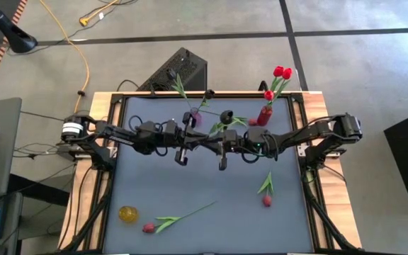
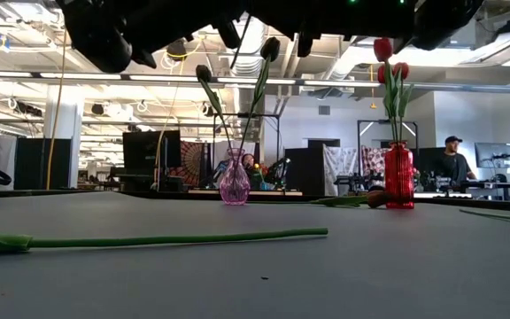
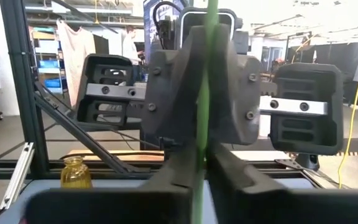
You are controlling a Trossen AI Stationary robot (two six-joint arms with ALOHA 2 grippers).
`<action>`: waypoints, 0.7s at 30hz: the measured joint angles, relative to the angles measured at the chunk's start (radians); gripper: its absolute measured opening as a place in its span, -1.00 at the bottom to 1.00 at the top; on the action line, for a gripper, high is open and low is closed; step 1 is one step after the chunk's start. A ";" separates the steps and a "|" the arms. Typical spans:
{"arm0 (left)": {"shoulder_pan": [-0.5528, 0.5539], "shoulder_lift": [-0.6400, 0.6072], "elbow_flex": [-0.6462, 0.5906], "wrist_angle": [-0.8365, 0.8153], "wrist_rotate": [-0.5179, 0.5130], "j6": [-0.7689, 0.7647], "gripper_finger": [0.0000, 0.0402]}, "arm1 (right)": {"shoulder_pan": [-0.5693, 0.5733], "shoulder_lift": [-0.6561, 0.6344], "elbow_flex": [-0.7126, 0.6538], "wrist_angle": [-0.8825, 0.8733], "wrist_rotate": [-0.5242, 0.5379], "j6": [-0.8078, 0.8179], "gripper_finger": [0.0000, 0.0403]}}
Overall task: Sort flowers into vase by color
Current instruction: Put the black flower into the violet vase
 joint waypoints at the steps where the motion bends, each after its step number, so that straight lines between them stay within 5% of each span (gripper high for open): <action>1: 0.002 0.000 0.000 -0.002 0.001 -0.001 -1.00 | 0.000 -0.001 0.000 -0.005 0.000 0.000 -0.82; 8: 0.022 0.000 0.000 -0.022 0.042 -0.009 -1.00 | 0.001 -0.013 0.001 -0.086 -0.004 0.075 -0.85; 21: 0.071 -0.001 0.000 -0.209 0.104 -0.018 -1.00 | -0.015 -0.188 0.000 -0.579 -0.003 0.178 -0.87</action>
